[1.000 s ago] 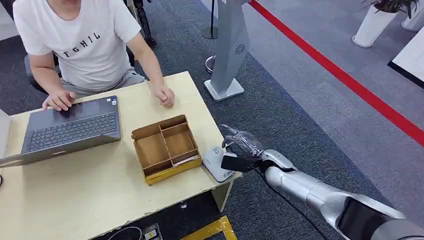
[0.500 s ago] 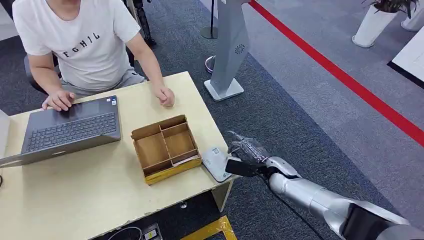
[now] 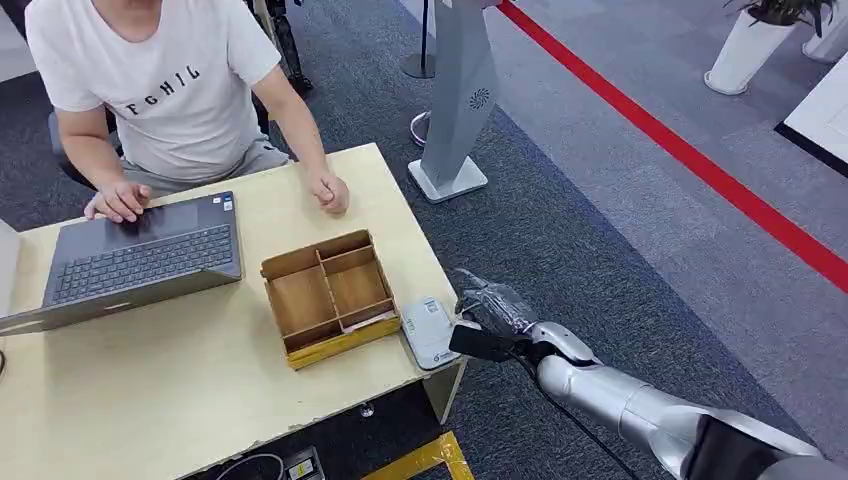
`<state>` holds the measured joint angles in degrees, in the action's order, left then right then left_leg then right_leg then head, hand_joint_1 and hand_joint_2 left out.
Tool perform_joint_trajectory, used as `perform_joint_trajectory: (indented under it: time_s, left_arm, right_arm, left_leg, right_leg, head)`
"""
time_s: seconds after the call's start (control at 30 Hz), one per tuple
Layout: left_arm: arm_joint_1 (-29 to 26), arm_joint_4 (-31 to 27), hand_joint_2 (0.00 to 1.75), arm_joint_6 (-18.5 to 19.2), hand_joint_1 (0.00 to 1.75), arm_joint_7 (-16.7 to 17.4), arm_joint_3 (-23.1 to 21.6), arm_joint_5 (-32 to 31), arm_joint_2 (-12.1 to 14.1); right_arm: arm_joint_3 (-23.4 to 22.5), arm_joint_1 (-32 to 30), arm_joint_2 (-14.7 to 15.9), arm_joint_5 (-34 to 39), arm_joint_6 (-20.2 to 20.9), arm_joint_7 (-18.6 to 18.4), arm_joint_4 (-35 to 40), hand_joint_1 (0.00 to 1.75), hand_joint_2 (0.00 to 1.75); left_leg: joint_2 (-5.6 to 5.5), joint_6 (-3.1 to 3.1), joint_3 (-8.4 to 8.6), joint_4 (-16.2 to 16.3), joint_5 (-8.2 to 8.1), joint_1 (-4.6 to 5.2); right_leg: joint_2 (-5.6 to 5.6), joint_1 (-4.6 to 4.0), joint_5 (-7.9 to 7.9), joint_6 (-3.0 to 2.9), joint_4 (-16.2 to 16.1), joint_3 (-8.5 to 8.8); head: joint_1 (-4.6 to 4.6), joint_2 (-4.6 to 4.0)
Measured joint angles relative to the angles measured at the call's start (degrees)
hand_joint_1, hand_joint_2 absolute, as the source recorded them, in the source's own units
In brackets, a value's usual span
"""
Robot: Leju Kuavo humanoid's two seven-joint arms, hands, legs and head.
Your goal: Pass the card to the sensor for recognition and then transmit it.
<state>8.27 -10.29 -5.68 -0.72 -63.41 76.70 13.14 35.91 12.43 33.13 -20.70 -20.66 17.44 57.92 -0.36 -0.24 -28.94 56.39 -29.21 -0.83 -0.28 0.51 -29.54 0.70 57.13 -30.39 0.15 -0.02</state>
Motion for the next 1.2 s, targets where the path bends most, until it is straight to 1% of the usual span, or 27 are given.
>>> perform_joint_trajectory:
  time_s: [0.23, 0.33, 0.5, 0.57, 0.63, 0.73, 0.83, 1.0, 1.2]
  left_arm:
    - [0.01, 0.0, 0.0, 0.2, 0.0, 0.02, 0.0, 0.07, 0.02]
    - [0.03, 0.0, 0.0, 0.31, 0.0, 0.0, 0.0, 0.07, 0.04]
    - [0.02, 0.0, 0.0, 0.42, 0.0, 0.0, 0.0, -0.07, 0.39]
    - [0.03, 0.0, 0.0, 0.46, 0.0, 0.02, 0.0, -0.28, 0.52]
    - [0.03, 0.0, 0.0, 0.46, 0.0, 0.0, 0.0, -0.5, 0.52]
    - [0.04, 0.0, 0.0, 0.46, 0.0, 0.0, 0.0, -0.66, 0.52]
    - [0.05, 0.0, 0.0, 0.48, 0.0, 0.02, 0.0, -0.68, 0.5]
    - [0.05, 0.0, 0.0, 0.46, 0.0, 0.0, 0.0, -0.59, 0.5]
    - [0.07, 0.0, 0.0, -0.17, 0.0, 0.0, 0.0, -0.11, 0.42]
  right_arm:
    - [-0.02, 0.71, -0.07, -0.39, -0.57, 0.22, 0.0, 1.75, 1.75]
    - [-0.33, 1.99, 0.44, -0.52, -0.59, -0.13, 0.02, 1.75, 1.75]
    - [-2.56, 3.16, 3.06, -1.22, 0.05, -2.41, 2.93, 1.75, 1.75]
    - [-3.76, 3.07, 4.19, -1.22, 1.27, -3.49, 4.8, 1.75, 1.75]
    - [-4.57, 2.16, 5.16, -1.88, 2.12, -5.09, 7.14, 1.75, 1.75]
    - [-5.11, -0.32, 6.03, -2.45, 2.03, -6.73, 11.29, 1.75, 1.75]
    - [-4.98, -2.51, 6.19, -2.29, 0.94, -7.61, 14.27, 1.75, 1.75]
    - [-3.91, -4.56, 6.03, -1.42, -0.7, -7.58, 16.33, 1.75, 1.75]
    - [-2.41, -5.01, 5.38, -1.05, -0.81, -7.58, 17.94, 1.75, 1.75]
  left_leg:
    - [0.0, 0.0, -0.02, 0.0, 0.0, 0.0]
    - [0.0, 0.0, 0.0, 0.0, 0.0, 0.01]
    - [-0.02, 0.0, -0.02, 0.01, 0.0, 0.02]
    - [-0.02, 0.0, 0.0, 0.01, 0.0, 0.02]
    - [-0.02, 0.0, 0.0, 0.01, 0.0, 0.02]
    - [-0.03, 0.01, -0.03, 0.01, 0.0, 0.01]
    - [-0.02, 0.01, -0.02, 0.01, -0.01, 0.01]
    - [-0.02, 0.0, -0.03, 0.0, 0.0, 0.01]
    - [-0.01, 0.0, -0.02, 0.01, 0.0, 0.01]
  right_leg:
    - [-0.01, 0.01, 0.0, 0.0, 0.0, 0.0]
    - [0.0, 0.01, 0.0, 0.0, 0.0, 0.0]
    - [-0.04, 0.03, 0.01, 0.01, 0.0, 0.0]
    - [-0.03, 0.02, 0.01, 0.01, -0.01, 0.0]
    - [-0.04, 0.02, 0.0, 0.0, -0.01, 0.0]
    - [-0.04, 0.01, -0.01, 0.0, -0.01, -0.01]
    - [-0.02, 0.01, -0.01, 0.0, -0.01, -0.02]
    - [-0.02, 0.01, 0.0, 0.0, -0.01, -0.02]
    - [-0.01, 0.01, 0.0, 0.0, 0.0, -0.01]
  head:
    - [0.0, 0.02]
    - [0.02, 0.0]
    - [0.0, 0.0]
    - [0.0, 0.0]
    - [0.0, 0.0]
    - [0.02, 0.0]
    - [0.0, 0.0]
    - [0.02, 0.0]
    - [0.02, 0.0]
